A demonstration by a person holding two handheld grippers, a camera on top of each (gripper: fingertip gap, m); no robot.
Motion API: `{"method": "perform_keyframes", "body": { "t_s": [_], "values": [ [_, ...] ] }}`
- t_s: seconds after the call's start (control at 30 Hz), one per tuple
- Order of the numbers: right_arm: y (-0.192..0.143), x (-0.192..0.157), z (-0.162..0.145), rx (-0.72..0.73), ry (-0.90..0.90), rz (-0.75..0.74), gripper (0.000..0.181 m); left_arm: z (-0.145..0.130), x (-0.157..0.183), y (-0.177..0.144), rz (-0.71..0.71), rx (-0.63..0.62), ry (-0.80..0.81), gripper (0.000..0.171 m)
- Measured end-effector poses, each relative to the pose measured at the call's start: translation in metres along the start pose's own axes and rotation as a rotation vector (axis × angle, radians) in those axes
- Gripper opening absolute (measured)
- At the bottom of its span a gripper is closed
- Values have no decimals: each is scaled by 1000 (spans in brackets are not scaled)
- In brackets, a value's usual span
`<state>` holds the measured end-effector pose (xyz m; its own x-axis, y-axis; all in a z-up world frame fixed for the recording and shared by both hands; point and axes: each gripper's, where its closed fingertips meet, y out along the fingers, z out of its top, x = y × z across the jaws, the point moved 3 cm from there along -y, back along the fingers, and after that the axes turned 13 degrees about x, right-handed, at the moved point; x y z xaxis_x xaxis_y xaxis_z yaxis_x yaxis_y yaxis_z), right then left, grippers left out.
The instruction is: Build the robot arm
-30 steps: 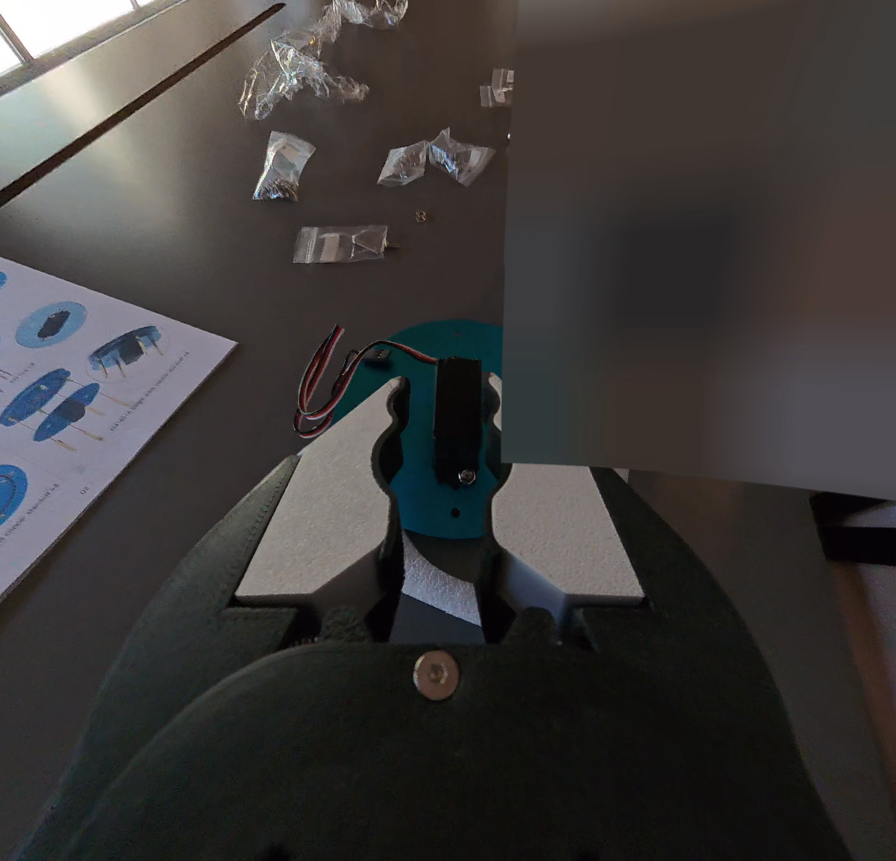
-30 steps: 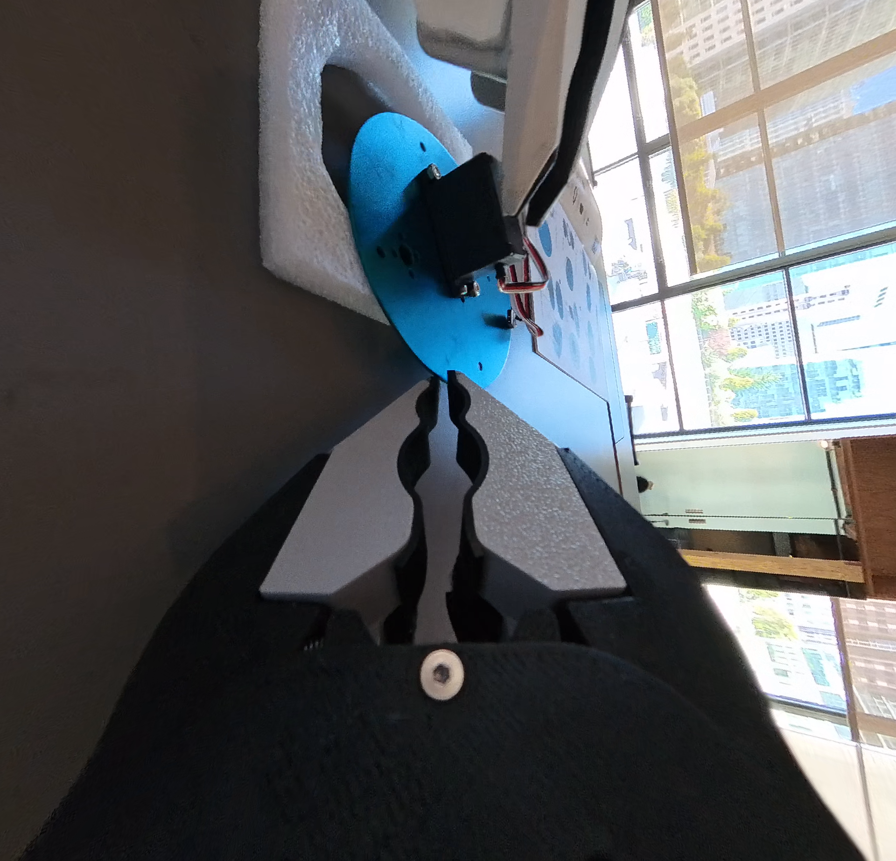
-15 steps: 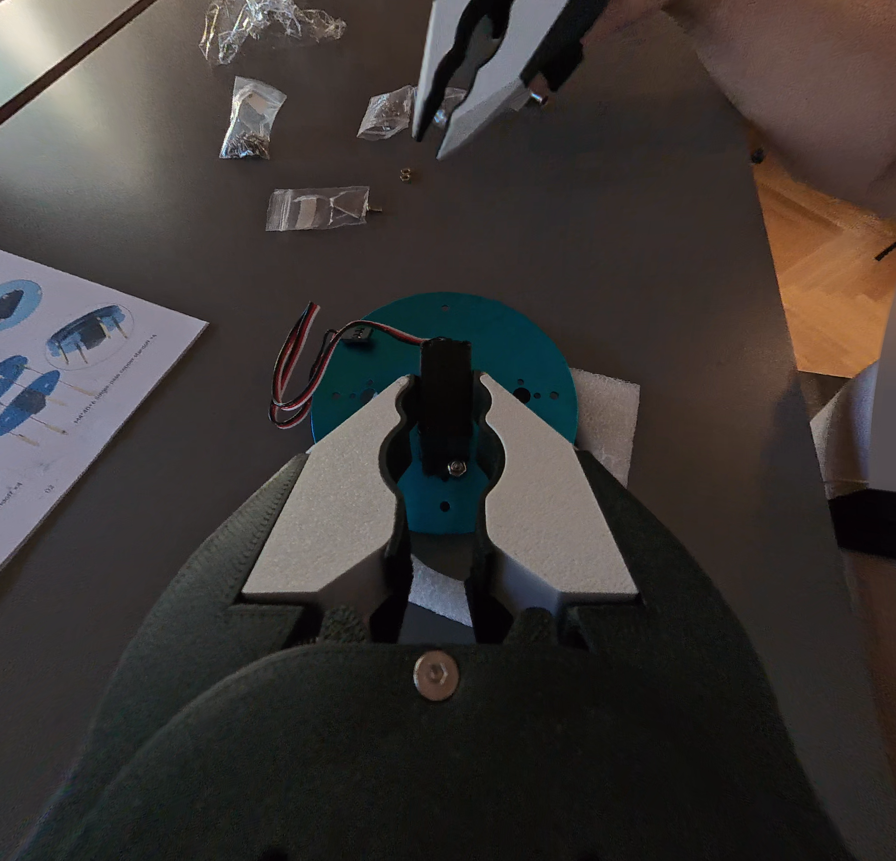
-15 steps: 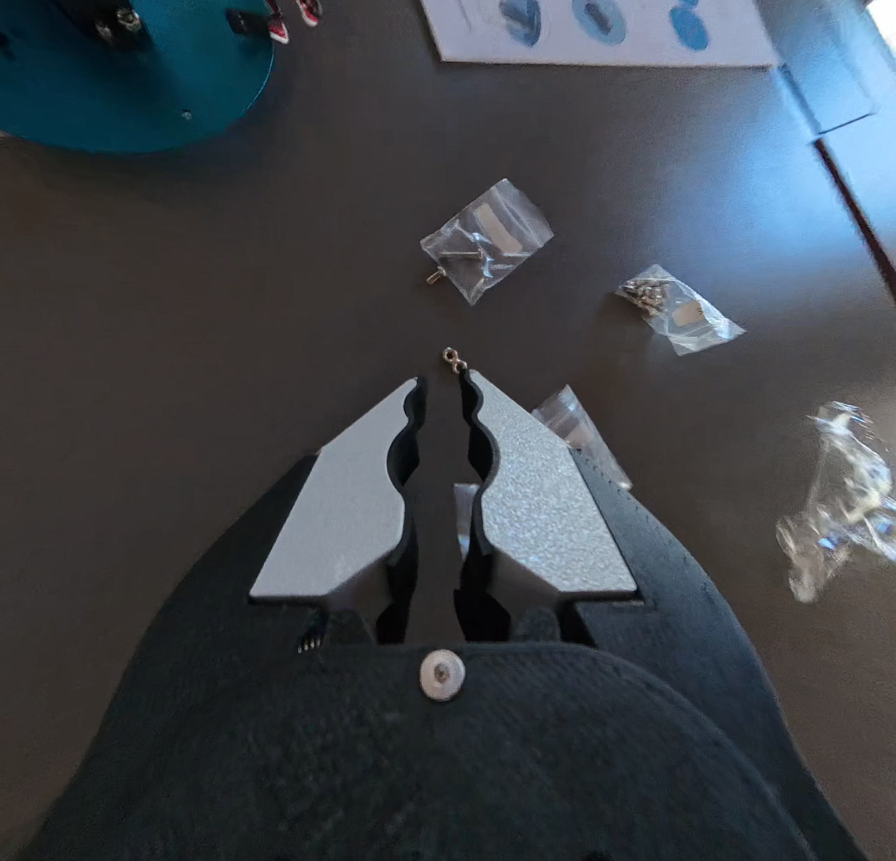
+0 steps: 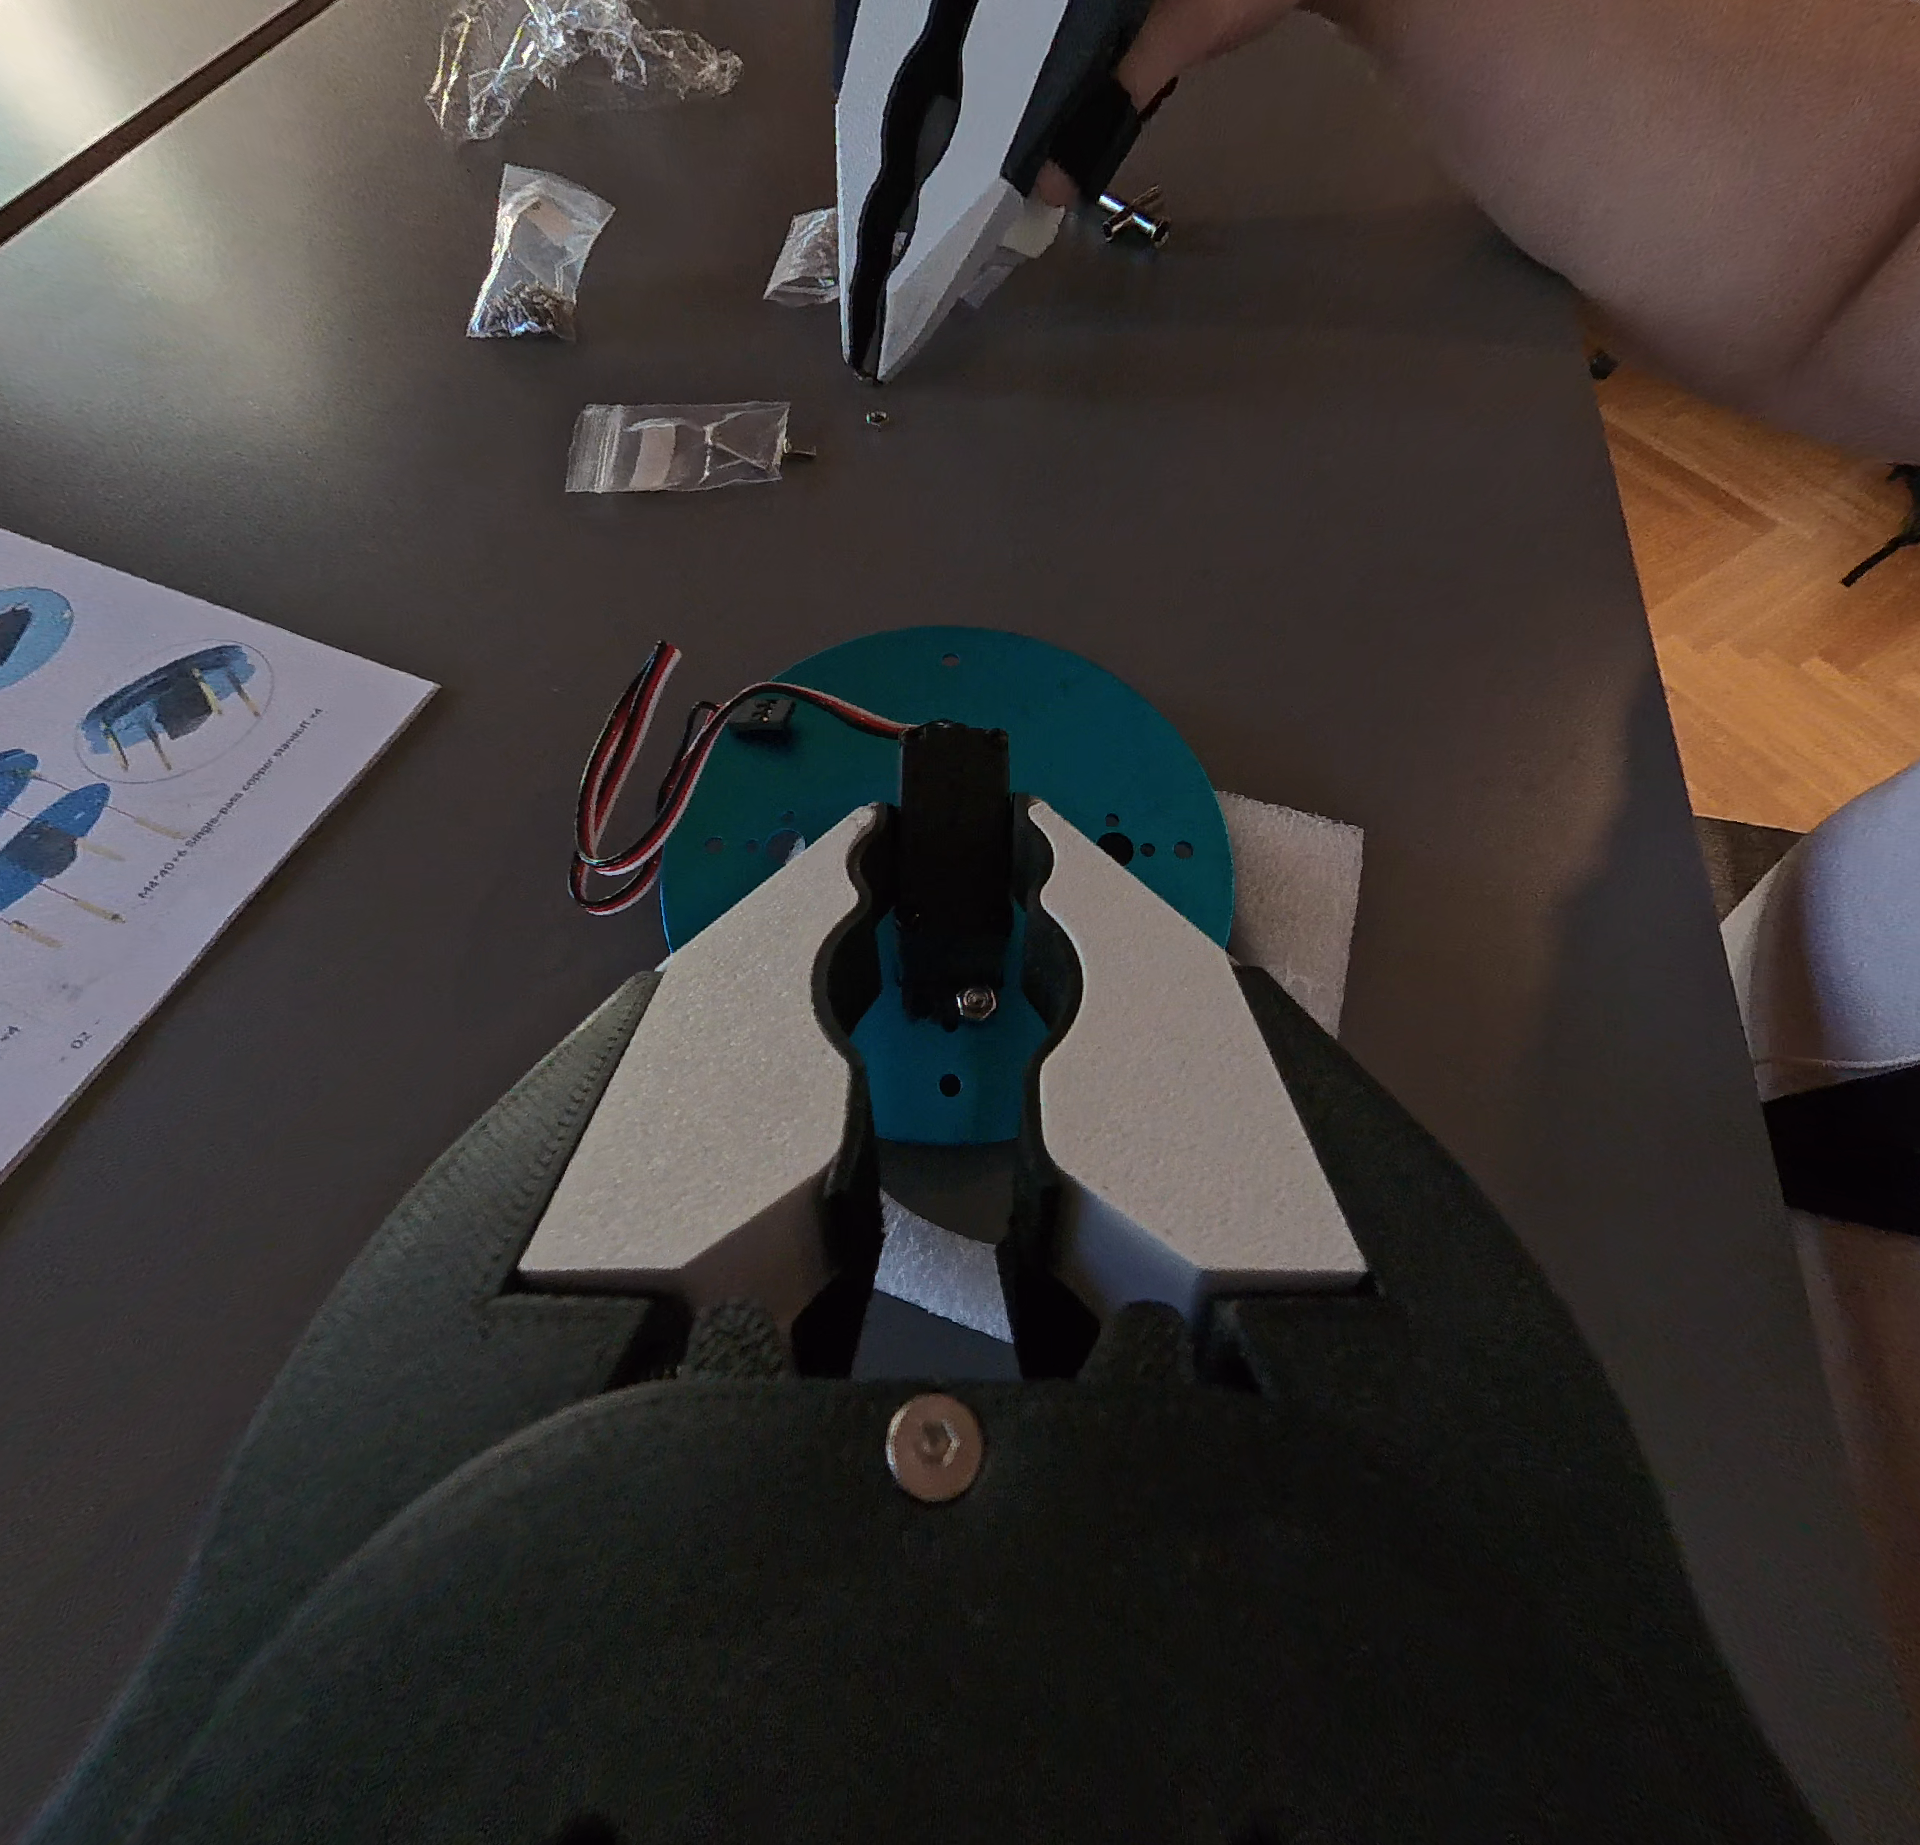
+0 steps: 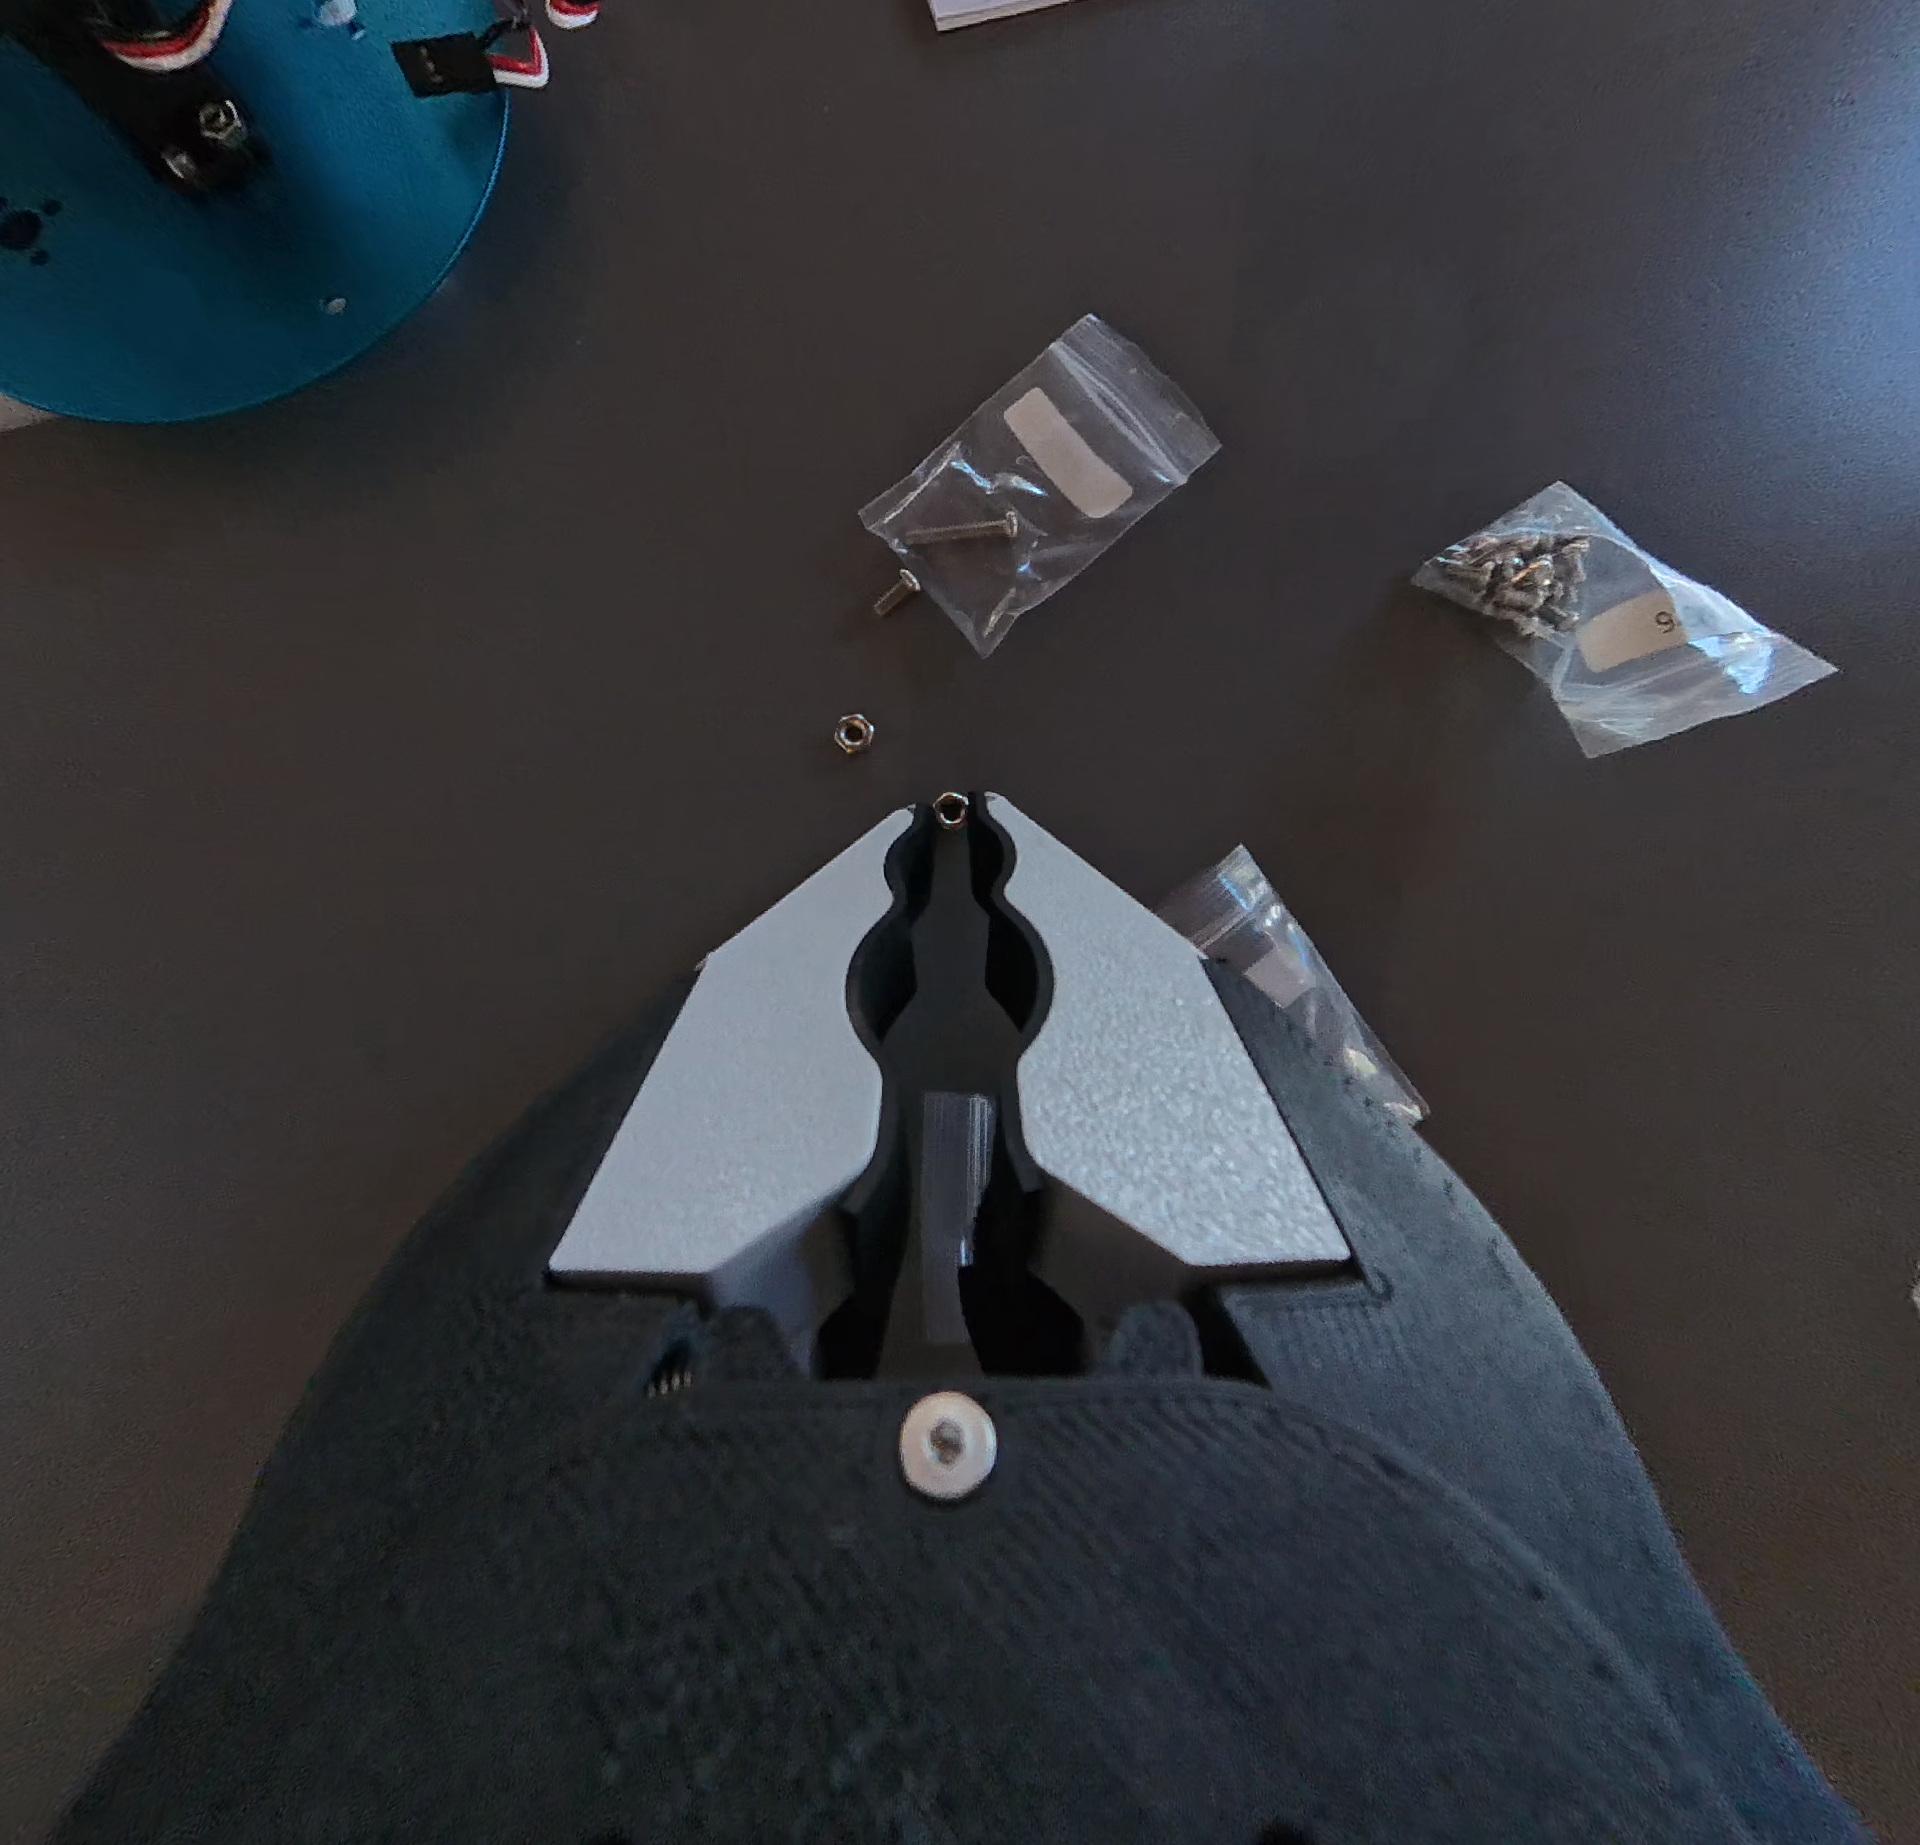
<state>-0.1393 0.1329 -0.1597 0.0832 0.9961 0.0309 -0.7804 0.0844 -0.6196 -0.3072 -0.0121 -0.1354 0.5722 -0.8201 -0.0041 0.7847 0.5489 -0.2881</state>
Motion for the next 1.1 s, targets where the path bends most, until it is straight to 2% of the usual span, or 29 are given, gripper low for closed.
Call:
{"method": "perform_keyframes", "body": {
  "t_s": [0.27, 0.4, 0.5, 0.6, 0.7, 0.73, 0.8, 0.87, 1.0, 1.1],
  "values": [
    [-1, 2, -1, 42, -8, -24, 11, 0, 0, 0, -1, 1, 5, 22],
    [-1, 0, -1, 53, 49, 11, 6, 0, 0, 0, -2, 2, 3, 22],
    [0, -3, 2, 65, 4, 1, 5, 0, 0, 0, -2, -1, 6, 22],
    [1, -23, 31, 169, -33, 21, 3, 0, 0, 0, -2, 0, 7, 22],
    [16, -76, 76, 317, -93, 160, 0, 0, 0, 0, -4, 4, 0, 22],
    [26, -83, 79, 285, -117, 149, 0, 0, 0, 0, -5, 5, -2, 22],
    [44, -86, 64, 122, -219, 85, 0, 0, 0, 0, -5, 5, -4, 22],
    [49, -84, 54, 55, -262, 54, 0, -1, 0, -1, -2, 5, 0, 22],
    [44, -77, 52, 112, -177, 77, 0, -1, 0, -1, -5, 2, -3, 22],
    [46, -81, 53, 146, -141, 137, 15, -1, 1, -2, -10, -16, 0, 22]
  ]
}}
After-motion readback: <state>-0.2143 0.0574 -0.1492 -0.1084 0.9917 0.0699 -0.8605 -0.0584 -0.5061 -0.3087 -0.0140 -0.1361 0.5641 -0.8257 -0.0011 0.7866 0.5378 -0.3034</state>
